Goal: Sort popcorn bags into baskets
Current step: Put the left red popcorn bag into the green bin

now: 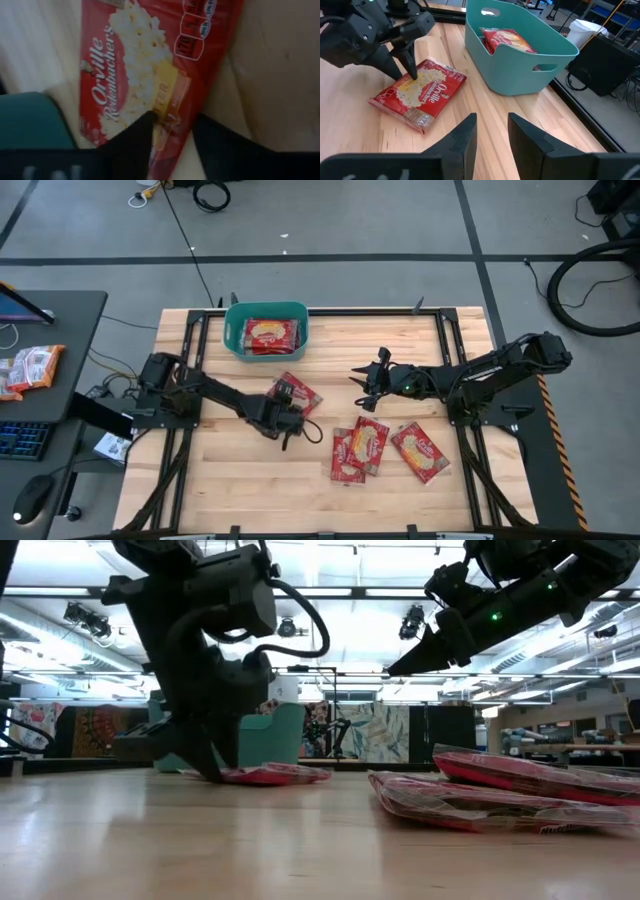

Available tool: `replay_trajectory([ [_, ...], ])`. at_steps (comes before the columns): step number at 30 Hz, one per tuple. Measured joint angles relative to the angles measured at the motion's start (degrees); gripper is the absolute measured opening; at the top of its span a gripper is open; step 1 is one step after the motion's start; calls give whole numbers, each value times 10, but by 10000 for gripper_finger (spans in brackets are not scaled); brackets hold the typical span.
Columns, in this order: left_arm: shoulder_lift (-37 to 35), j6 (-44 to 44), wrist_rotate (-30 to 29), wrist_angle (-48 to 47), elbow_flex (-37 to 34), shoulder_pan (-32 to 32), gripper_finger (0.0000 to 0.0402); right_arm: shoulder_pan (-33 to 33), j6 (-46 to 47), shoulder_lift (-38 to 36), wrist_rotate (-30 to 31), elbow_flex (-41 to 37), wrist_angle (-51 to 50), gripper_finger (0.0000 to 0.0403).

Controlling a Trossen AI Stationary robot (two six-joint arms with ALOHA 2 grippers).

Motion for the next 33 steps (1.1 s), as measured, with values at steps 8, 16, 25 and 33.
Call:
replay_trajectory([
  [8, 2, -8, 9, -2, 2, 15, 10, 0, 0, 0, -2, 0, 0, 114],
  [16, -4, -43, 29, -149, 86, 21, 4, 0, 1, 0, -1, 0, 0, 114],
  [25, -88, -87, 20, -294, 172, 51, 2, 0, 1, 0, -1, 0, -5, 114],
  [33, -192, -106, -40, -358, 203, 102, 1, 0, 1, 0, -1, 0, -5, 114],
])
